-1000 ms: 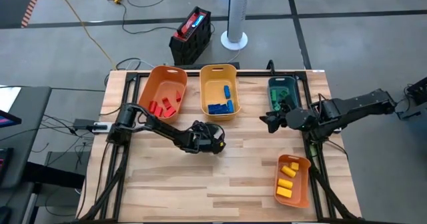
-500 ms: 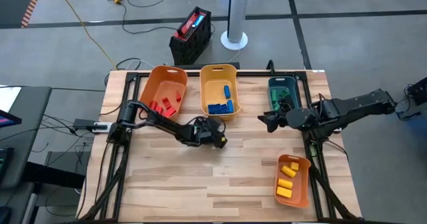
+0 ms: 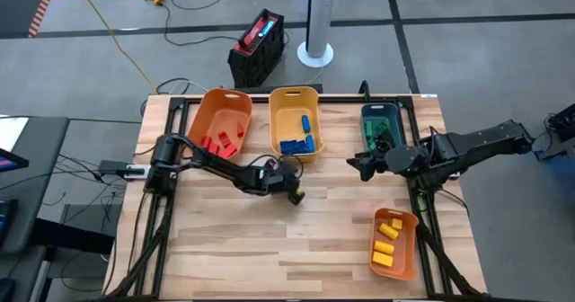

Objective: Sort blocks
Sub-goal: Put the green game piece into the blue bin

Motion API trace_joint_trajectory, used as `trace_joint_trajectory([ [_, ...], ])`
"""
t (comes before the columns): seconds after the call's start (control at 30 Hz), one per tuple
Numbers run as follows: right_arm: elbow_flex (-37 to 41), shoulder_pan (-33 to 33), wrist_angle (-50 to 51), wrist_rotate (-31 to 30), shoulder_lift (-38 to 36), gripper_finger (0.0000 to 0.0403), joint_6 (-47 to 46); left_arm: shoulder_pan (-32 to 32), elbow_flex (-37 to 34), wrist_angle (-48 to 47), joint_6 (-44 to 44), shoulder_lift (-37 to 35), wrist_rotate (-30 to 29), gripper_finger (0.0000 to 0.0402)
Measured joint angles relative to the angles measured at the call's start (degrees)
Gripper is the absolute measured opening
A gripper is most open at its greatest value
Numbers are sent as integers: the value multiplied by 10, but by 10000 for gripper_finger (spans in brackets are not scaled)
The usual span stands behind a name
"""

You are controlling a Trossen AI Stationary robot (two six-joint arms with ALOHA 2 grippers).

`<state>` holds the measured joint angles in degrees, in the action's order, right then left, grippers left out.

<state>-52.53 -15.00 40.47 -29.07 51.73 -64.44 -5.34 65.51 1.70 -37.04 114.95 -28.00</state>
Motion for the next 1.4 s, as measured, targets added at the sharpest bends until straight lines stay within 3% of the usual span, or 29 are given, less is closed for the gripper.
trace_joint_trajectory([
  [0.17, 0, 0, -2, 57, 0, 244, -12, -9, 0, 12, 83, -60, 9, 132],
  [0.33, 1, -1, -18, 102, 23, 244, -30, -38, 0, 63, 312, -97, -6, 134],
  [0.47, 1, -1, -123, 111, 66, 244, -10, -56, 0, 124, 500, -103, -15, 144],
  [0.53, 1, 2, -167, 112, 92, 244, -2, -64, 0, 145, 550, -103, -30, 145],
  [0.73, 1, 7, -233, 123, 163, 244, -15, -77, 0, 204, 593, -103, -114, 141],
  [1.17, 0, -12, -273, 102, 202, 244, 35, -91, 1, 272, 595, -103, -101, 141],
  [1.4, 0, 1, -193, 95, 194, 244, 30, -101, 1, 273, 597, -104, -96, 141],
])
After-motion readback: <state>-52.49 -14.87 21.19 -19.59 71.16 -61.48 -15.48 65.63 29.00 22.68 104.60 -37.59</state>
